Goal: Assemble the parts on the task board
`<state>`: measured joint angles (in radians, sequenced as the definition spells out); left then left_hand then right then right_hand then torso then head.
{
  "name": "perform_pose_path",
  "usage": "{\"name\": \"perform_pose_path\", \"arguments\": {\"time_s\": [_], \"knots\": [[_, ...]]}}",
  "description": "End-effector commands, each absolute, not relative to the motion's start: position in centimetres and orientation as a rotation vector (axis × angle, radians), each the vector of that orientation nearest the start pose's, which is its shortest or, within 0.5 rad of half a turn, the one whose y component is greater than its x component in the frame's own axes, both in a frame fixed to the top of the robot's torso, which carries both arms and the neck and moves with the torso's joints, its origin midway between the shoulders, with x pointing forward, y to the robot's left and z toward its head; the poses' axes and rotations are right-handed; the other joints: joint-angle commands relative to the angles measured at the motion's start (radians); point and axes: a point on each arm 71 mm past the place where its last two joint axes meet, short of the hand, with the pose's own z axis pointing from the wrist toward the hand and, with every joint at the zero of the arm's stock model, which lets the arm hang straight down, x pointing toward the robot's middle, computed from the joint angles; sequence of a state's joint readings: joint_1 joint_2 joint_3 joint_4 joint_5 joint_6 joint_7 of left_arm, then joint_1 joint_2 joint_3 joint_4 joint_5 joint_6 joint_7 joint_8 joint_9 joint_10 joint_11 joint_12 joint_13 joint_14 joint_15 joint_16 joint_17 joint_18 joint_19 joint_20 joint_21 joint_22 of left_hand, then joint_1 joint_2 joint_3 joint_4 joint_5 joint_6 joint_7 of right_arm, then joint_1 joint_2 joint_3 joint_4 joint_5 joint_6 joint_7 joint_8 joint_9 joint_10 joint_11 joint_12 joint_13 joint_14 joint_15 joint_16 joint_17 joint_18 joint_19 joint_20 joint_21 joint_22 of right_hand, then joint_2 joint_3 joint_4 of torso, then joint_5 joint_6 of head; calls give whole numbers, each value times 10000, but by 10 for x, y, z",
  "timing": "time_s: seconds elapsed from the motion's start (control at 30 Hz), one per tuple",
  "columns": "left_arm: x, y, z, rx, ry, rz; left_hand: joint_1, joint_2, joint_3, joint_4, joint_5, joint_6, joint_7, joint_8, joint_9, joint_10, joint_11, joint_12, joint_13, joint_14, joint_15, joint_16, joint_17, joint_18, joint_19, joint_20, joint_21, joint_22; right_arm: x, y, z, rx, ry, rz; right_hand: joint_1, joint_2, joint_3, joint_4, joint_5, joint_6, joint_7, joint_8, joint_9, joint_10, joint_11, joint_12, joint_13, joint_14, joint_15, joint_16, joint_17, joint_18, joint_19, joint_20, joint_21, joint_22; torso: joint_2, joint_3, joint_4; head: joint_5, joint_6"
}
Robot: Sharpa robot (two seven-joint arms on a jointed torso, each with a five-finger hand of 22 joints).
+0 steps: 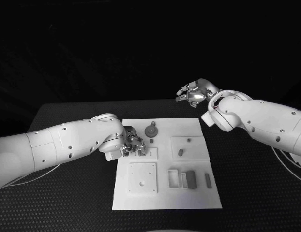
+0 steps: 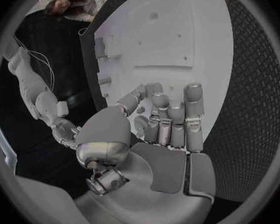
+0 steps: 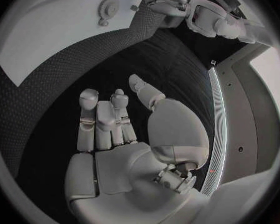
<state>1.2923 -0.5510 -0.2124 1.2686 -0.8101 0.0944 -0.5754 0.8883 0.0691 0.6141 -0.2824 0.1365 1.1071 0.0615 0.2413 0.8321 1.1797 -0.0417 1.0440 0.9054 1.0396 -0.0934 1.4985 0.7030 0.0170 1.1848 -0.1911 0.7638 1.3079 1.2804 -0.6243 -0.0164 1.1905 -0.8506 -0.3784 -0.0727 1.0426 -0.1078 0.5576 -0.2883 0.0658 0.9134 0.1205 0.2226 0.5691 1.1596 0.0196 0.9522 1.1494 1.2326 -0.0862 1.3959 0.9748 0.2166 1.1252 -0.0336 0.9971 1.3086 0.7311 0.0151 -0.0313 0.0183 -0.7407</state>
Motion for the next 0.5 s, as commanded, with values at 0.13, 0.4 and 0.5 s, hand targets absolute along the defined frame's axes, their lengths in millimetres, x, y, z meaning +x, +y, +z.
{"name": "perform_pose_path", "arguments": {"time_s": [0.13,0.4,0.5], "knots": [[503,146,-258,-3143,24731,-4031,-110,85,155,25,614,517,-395,213,1132,320,-464,59,-2,684,-986,85,18,356,527,-862,133,221,563,-195,-158,4775,16403,8338,-5,115,-56,1,22,-74,145,-47,2,-89,16,31,-13,-71,3,-35,14,452,5,-56,-22,106,0,-4,10,10,-8],[502,140,-258,-3025,24709,-4195,-444,71,90,41,1169,731,-515,487,1429,494,-577,114,-26,795,-1082,153,29,384,609,-874,276,210,564,-195,-158,4767,16443,8337,21,140,-45,-4,25,-75,145,-48,4,-94,16,36,-16,-76,3,-34,17,452,0,-57,-22,109,0,-3,-4,13,-18],[502,138,-258,-2859,24719,-4190,-505,31,107,65,1265,809,-561,588,1523,582,-620,122,-42,859,-1121,169,30,398,658,-877,320,204,564,-195,-158,4755,16459,8348,24,143,-44,-5,25,-75,145,-48,4,-94,16,37,-16,-77,3,-33,17,452,-1,-57,-22,109,-1,1,6,5,-31]]}}
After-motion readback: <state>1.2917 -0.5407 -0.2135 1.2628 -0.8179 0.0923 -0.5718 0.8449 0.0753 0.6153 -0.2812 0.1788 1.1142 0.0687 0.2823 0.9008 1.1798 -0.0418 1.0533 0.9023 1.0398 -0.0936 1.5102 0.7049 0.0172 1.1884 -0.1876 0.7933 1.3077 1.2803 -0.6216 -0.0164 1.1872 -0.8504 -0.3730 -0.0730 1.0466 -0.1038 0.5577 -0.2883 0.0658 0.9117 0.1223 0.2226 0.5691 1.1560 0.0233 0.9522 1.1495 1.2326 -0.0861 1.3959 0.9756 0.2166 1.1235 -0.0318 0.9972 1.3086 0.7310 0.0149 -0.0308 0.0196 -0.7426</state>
